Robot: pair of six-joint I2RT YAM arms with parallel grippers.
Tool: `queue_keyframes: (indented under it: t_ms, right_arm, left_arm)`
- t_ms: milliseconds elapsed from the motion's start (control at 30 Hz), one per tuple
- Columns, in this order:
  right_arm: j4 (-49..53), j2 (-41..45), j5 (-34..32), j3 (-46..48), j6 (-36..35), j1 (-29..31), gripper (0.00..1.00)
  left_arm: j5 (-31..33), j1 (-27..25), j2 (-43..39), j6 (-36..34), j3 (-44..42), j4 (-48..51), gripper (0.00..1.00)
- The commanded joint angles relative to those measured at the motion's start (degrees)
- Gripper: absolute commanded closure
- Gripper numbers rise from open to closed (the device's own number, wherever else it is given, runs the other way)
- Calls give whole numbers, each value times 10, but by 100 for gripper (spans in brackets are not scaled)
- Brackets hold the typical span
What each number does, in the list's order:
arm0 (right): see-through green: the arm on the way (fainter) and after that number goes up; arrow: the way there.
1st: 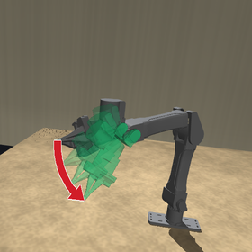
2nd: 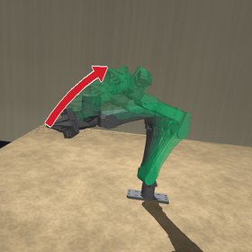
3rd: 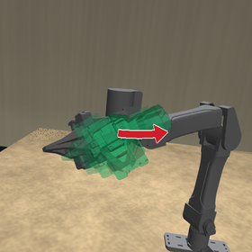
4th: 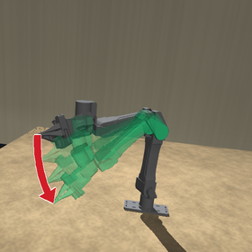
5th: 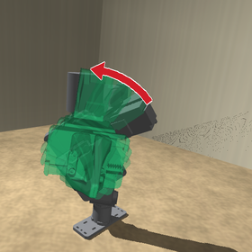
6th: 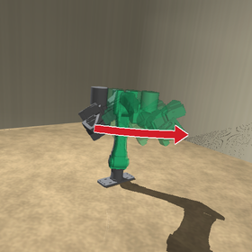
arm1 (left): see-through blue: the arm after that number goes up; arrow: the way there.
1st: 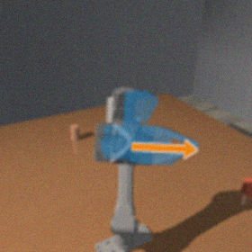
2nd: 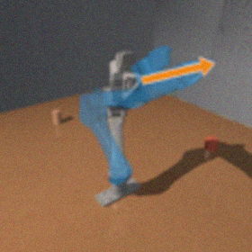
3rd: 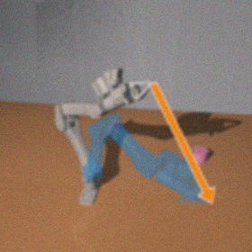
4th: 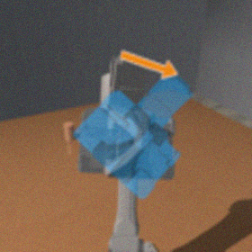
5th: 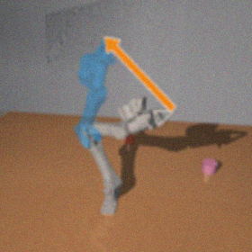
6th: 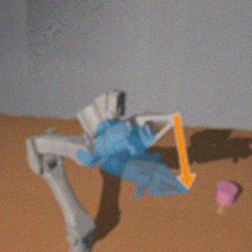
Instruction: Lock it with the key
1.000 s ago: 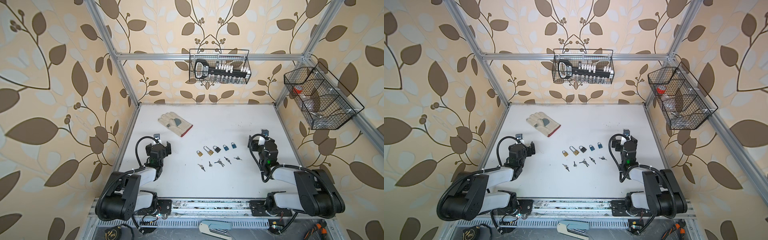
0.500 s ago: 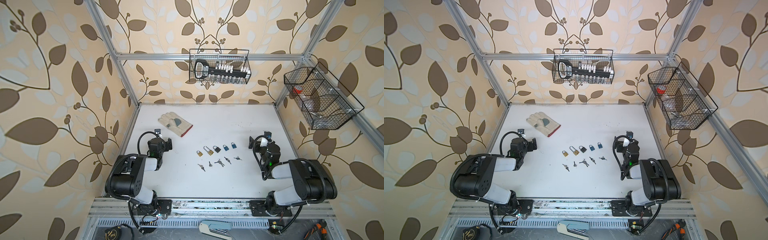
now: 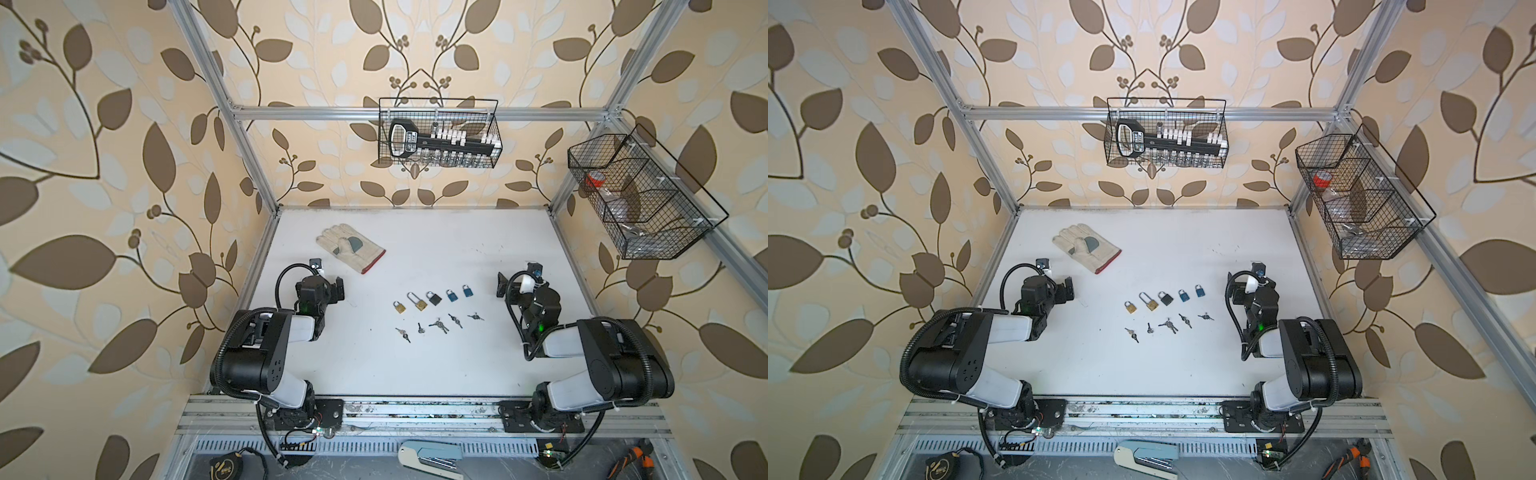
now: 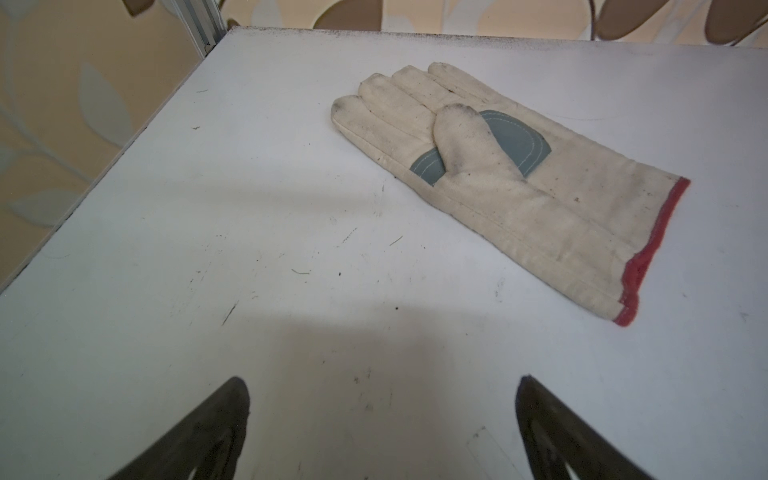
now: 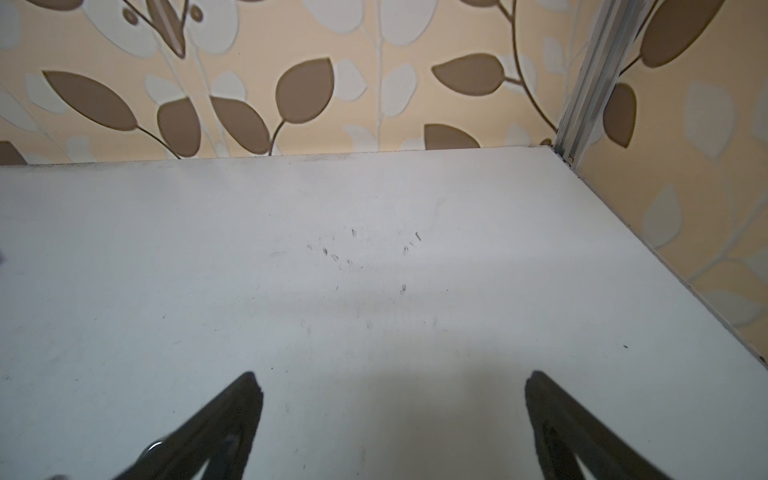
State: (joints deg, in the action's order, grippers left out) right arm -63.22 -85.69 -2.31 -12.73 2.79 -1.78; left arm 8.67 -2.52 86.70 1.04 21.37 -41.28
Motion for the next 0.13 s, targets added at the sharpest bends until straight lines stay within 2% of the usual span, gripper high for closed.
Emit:
queue_keyframes:
  t_ms: [0,100]
  right_arm:
    - [-14,-1,9,-8,6,-1,1]
    - [-14,-1,8,-8,6,-1,1]
  left_arm:
    - [-13,5,-4,1,13,-4,1]
    - [-13,5,-8,1,11,-6,1]
